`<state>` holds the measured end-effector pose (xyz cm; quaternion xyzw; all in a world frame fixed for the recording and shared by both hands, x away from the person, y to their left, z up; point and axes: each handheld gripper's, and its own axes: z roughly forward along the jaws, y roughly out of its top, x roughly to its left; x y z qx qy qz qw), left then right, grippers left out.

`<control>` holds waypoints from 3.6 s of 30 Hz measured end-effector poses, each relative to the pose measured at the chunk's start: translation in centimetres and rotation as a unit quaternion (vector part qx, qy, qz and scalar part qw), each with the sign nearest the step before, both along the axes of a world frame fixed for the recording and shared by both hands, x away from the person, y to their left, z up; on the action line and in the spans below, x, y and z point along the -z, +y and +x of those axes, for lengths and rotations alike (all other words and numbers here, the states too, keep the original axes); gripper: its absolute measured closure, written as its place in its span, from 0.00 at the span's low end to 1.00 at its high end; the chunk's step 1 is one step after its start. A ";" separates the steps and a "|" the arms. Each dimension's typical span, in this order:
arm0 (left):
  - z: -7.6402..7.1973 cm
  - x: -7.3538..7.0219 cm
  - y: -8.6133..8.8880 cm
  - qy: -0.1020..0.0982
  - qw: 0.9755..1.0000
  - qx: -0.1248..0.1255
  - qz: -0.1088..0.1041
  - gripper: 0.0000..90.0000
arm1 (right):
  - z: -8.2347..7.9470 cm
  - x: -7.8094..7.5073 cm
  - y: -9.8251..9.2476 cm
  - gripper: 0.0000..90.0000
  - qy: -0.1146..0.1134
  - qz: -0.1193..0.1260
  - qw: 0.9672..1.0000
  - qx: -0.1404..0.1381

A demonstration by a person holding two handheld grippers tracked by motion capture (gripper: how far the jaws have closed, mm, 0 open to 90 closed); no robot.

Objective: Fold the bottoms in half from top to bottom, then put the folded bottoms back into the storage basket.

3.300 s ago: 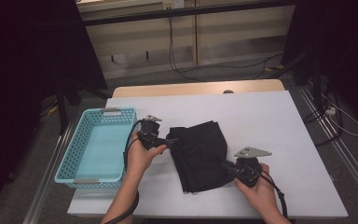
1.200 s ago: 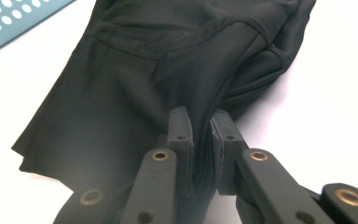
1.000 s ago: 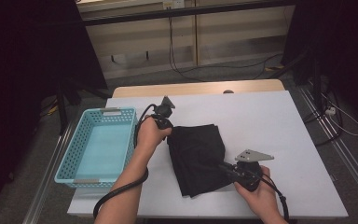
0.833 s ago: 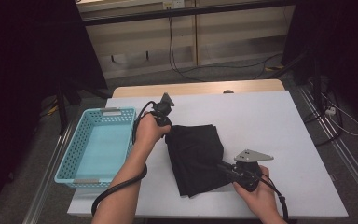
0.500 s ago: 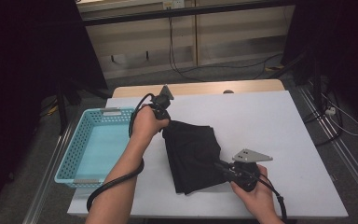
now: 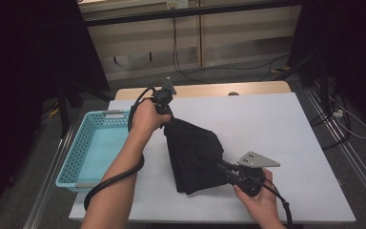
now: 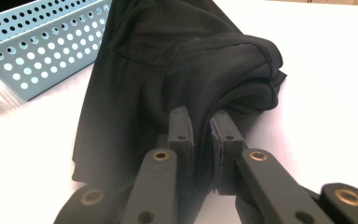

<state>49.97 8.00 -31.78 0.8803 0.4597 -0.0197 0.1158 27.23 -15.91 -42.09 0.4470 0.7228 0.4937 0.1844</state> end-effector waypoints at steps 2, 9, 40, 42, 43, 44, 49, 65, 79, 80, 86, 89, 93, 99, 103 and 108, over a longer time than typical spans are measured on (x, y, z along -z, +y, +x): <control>0.1 -0.2 0.2 0.004 1.000 -0.001 0.002 0.90 | 0.0 -0.1 0.1 0.90 -0.007 -0.006 1.000 -0.001; 0.5 -1.0 0.6 0.006 1.000 -0.002 0.007 0.91 | 0.1 -0.8 0.8 0.90 -0.026 -0.008 1.000 -0.004; 1.2 -4.6 2.0 0.021 0.999 0.003 0.035 0.91 | 0.3 -2.3 2.8 0.90 -0.050 0.005 0.999 -0.019; 1.2 -4.7 1.8 0.021 0.999 0.001 0.034 0.91 | 0.2 -2.3 2.8 0.90 -0.049 0.006 0.999 -0.019; 1.3 -4.7 1.8 0.021 0.999 0.002 0.035 0.91 | 0.2 -2.3 2.8 0.90 -0.048 0.006 0.999 -0.020; 1.3 -4.8 1.8 0.020 0.999 0.002 0.035 0.91 | 0.2 -2.3 2.9 0.90 -0.049 0.008 0.999 -0.019; 1.3 -5.6 1.8 0.014 0.999 0.003 0.035 0.91 | 0.3 -2.5 3.1 0.90 -0.051 0.010 0.998 -0.021; 1.5 -6.7 3.1 0.009 1.000 -0.005 0.027 0.91 | 0.6 -3.0 4.3 0.90 -0.065 0.011 0.997 -0.028; 1.8 -7.4 4.0 0.008 1.000 -0.010 0.025 0.91 | 0.9 -3.1 5.3 0.90 -0.072 0.015 0.997 -0.030; 1.8 -7.5 4.1 0.008 1.000 -0.011 0.026 0.91 | 0.9 -3.2 5.3 0.90 -0.073 0.015 0.997 -0.030; 2.0 -8.0 4.5 0.011 0.999 -0.016 0.031 0.91 | 1.0 -3.5 5.7 0.90 -0.082 0.017 0.996 -0.031; 2.1 -8.3 4.8 0.012 0.999 -0.017 0.034 0.91 | 1.0 -3.7 5.9 0.90 -0.087 0.016 0.996 -0.033; 2.2 -8.9 5.3 0.008 0.999 -0.018 0.033 0.91 | 1.1 -4.0 6.3 0.90 -0.089 0.018 0.995 -0.035; 2.1 -9.9 6.2 0.005 0.999 -0.026 0.032 0.91 | 1.2 -4.8 7.0 0.90 -0.094 0.021 0.994 -0.042; 2.1 -10.5 6.9 0.005 0.999 -0.030 0.028 0.91 | 1.3 -5.3 7.5 0.90 -0.100 0.021 0.994 -0.046; 2.2 -11.1 7.7 0.007 0.999 -0.038 0.027 0.91 | 1.4 -5.7 8.1 0.90 -0.104 0.022 0.993 -0.052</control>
